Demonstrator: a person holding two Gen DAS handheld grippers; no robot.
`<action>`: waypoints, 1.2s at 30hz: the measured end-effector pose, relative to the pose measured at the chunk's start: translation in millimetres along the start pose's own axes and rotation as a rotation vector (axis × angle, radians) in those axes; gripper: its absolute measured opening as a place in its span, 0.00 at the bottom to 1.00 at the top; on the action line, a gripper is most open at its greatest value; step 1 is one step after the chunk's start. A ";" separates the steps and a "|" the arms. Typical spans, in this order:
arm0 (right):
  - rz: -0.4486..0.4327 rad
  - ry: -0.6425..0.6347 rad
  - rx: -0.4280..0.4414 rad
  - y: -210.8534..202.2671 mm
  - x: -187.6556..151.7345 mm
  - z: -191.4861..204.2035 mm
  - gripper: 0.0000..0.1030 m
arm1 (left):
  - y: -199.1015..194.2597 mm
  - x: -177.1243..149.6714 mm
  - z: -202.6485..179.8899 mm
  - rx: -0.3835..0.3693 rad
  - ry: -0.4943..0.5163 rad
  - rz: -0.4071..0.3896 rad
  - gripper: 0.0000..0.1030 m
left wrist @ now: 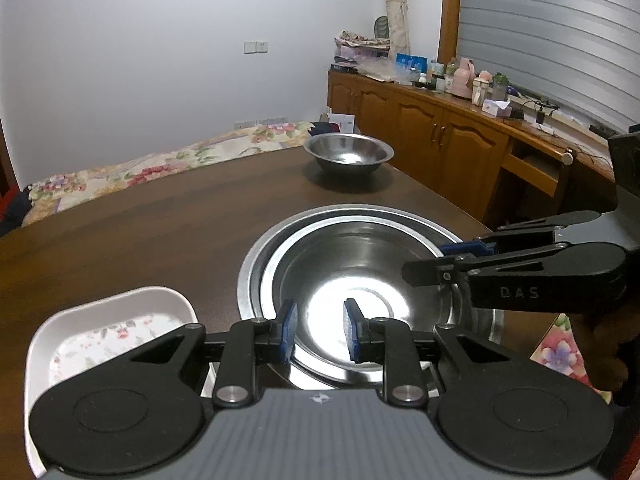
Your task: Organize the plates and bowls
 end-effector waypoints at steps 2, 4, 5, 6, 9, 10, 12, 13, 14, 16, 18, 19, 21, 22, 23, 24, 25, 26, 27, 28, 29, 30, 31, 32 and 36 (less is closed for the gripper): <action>-0.008 -0.012 -0.031 0.4 0.9 -0.3 0.21 | 1.5 -1.3 1.8 0.000 -0.007 0.002 0.25; -0.007 -0.025 -0.046 1.4 2.2 -0.5 0.21 | 2.1 -1.8 4.7 0.006 -0.012 0.003 0.25; -0.007 -0.029 -0.050 1.5 2.9 -0.7 0.21 | 2.2 -1.9 5.7 0.003 -0.018 0.003 0.25; -0.007 -0.032 -0.052 1.6 2.7 -2.0 0.21 | 2.5 -1.9 7.0 0.001 -0.026 0.004 0.25; -0.012 -0.035 -0.057 1.0 3.2 -3.2 0.21 | 3.2 -2.3 8.9 0.000 -0.034 0.003 0.25; -0.015 -0.036 -0.058 1.5 3.4 -2.2 0.21 | 3.3 -2.7 9.1 0.000 -0.035 0.002 0.25; -0.028 -0.041 -0.065 1.3 3.2 0.1 0.21 | 4.2 -2.4 9.5 0.001 -0.040 0.001 0.25; -0.032 -0.043 -0.070 4.2 3.7 2.0 0.21 | 4.3 -2.2 10.1 0.005 -0.040 -0.003 0.25; -0.038 -0.046 -0.074 4.0 4.6 1.9 0.21 | 4.2 -1.2 10.1 0.012 -0.037 -0.009 0.25; -0.048 -0.046 -0.078 3.4 7.0 1.2 0.21 | 4.3 -2.1 10.8 0.012 -0.041 -0.008 0.25; -0.054 -0.040 -0.077 2.5 9.5 -0.3 0.21 | 4.3 -2.5 11.6 0.010 -0.046 -0.009 0.25; -0.058 -0.037 -0.076 1.3 10.8 -1.0 0.21 | 4.4 -2.6 11.9 0.010 -0.048 -0.009 0.25; -0.070 -0.026 -0.073 -1.9 12.4 -1.7 0.21 | 3.4 -2.2 11.8 0.010 -0.054 -0.010 0.25; -0.074 -0.022 -0.070 -3.6 12.8 -1.5 0.21 | 2.6 -1.4 12.1 0.013 -0.056 -0.012 0.25; -0.080 -0.020 -0.067 -5.9 13.2 -1.6 0.21 | 1.3 -0.8 12.0 0.014 -0.058 -0.016 0.25; -0.086 -0.021 -0.065 -8.7 14.0 -0.8 0.21 | 0.1 0.4 12.1 0.015 -0.061 -0.019 0.25; -0.091 -0.023 -0.065 -10.7 14.9 0.0 0.21 | -1.5 1.3 12.2 0.015 -0.062 -0.023 0.25; -0.096 -0.026 -0.066 -13.7 15.7 0.9 0.21 | -3.4 2.4 12.3 0.016 -0.062 -0.027 0.25; -0.102 -0.028 -0.066 -17.0 16.6 1.8 0.21 | -5.2 3.8 12.5 0.019 -0.062 -0.030 0.25; -0.107 -0.028 -0.066 -18.9 17.4 2.9 0.21 | -7.5 5.6 12.4 0.022 -0.063 -0.035 0.25; -0.113 -0.028 -0.065 -23.2 18.3 4.3 0.21 | -10.5 7.5 12.6 0.024 -0.065 -0.041 0.25; -0.121 -0.028 -0.064 -27.1 19.1 5.2 0.21 | -14.1 9.7 12.6 0.026 -0.068 -0.049 0.25; -0.128 -0.027 -0.064 -30.9 19.9 5.6 0.21 | -18.0 11.5 12.5 0.026 -0.071 -0.057 0.25; -0.133 -0.026 -0.063 -33.7 21.1 6.0 0.21 | -22.8 13.2 12.4 0.028 -0.073 -0.066 0.25; -0.147 -0.030 -0.054 -46.8 22.6 7.4 0.21 | -35.7 19.2 11.3 0.045 -0.084 -0.094 0.26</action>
Point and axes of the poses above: each gripper's, at about its wrist camera, not at the fingertips, and y roughly the way its jaws point, z to its left, x to its top, the point moved 9 cm from there along y, roughly the way its jaws point, and after that the axes turned 4 degrees about x, right-handed, at the moved point
